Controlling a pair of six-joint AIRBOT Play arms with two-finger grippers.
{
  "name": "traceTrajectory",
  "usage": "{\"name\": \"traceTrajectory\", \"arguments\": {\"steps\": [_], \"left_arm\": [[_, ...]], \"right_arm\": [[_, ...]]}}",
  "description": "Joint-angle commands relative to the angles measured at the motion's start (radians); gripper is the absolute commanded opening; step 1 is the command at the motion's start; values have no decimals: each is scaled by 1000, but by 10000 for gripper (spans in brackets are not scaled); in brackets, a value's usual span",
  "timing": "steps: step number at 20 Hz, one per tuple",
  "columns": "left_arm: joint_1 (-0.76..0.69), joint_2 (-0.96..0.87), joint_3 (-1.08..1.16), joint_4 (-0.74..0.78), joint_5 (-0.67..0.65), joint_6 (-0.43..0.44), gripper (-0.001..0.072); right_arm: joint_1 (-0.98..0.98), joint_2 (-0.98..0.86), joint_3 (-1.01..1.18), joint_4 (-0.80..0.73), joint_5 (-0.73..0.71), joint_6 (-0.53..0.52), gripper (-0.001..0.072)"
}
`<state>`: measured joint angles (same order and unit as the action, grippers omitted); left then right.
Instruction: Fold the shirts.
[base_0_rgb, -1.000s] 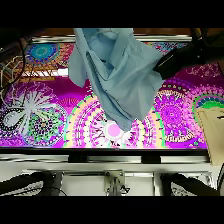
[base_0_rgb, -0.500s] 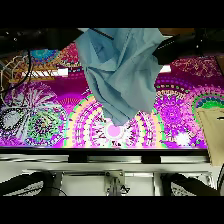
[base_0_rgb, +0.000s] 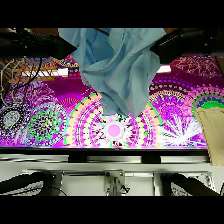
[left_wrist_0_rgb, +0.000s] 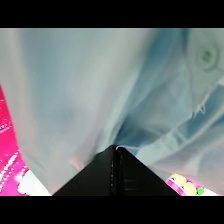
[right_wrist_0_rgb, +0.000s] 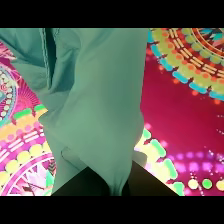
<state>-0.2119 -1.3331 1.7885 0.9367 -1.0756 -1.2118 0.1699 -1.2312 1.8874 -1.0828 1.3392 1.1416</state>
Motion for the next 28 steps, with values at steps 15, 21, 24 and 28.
{"name": "traceTrajectory", "arguments": {"steps": [15, 21, 24, 28], "left_arm": [[26, -31, 9, 27, -18, -138, 420], [27, 7, 106, 5, 99, -98, 492], [26, 29, 125, 5, 96, -98, 490], [26, 44, 125, 5, 69, -98, 488]], "right_arm": [[0, 27, 1, 5, -68, -3, 69], [-1, 31, 1, 0, -103, -33, 69], [-1, 49, 1, -90, -214, 0, 69], [-1, 96, 1, -459, -337, 182, 69]]}}
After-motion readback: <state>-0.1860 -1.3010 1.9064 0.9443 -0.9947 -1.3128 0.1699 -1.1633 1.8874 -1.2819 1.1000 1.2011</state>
